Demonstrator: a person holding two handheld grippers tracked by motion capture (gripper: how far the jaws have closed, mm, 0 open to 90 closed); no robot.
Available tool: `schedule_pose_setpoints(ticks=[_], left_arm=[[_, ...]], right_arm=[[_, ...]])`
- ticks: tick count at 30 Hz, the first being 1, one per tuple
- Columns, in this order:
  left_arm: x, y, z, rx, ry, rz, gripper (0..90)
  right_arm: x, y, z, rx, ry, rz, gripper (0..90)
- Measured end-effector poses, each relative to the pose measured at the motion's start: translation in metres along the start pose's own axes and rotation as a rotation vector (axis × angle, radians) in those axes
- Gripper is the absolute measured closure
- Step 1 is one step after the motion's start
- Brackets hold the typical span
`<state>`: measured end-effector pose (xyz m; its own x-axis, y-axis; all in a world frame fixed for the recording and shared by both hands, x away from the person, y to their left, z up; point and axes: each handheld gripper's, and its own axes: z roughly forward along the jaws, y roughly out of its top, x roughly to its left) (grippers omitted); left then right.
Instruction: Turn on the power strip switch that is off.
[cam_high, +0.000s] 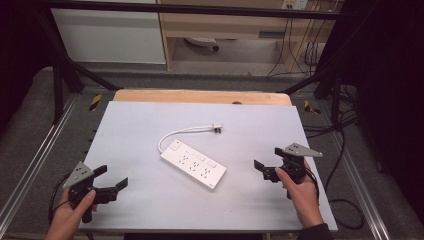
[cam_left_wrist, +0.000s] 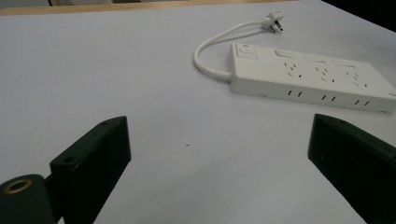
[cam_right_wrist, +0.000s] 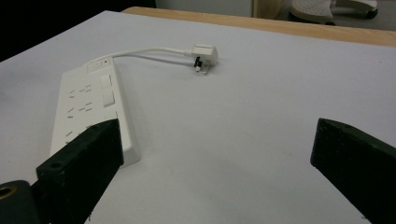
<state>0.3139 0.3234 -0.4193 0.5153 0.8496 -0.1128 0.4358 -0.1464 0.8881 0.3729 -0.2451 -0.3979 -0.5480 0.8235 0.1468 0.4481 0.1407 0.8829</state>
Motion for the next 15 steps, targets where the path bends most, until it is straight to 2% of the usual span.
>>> schedule_pose_setpoints(ticks=[15], left_arm=[[0.0, -0.001, 0.001, 0.007, -0.005, 0.005, 6.0]], right_arm=[[0.013, 0.018, 0.018, -0.009, 0.014, -0.039, 3.0]])
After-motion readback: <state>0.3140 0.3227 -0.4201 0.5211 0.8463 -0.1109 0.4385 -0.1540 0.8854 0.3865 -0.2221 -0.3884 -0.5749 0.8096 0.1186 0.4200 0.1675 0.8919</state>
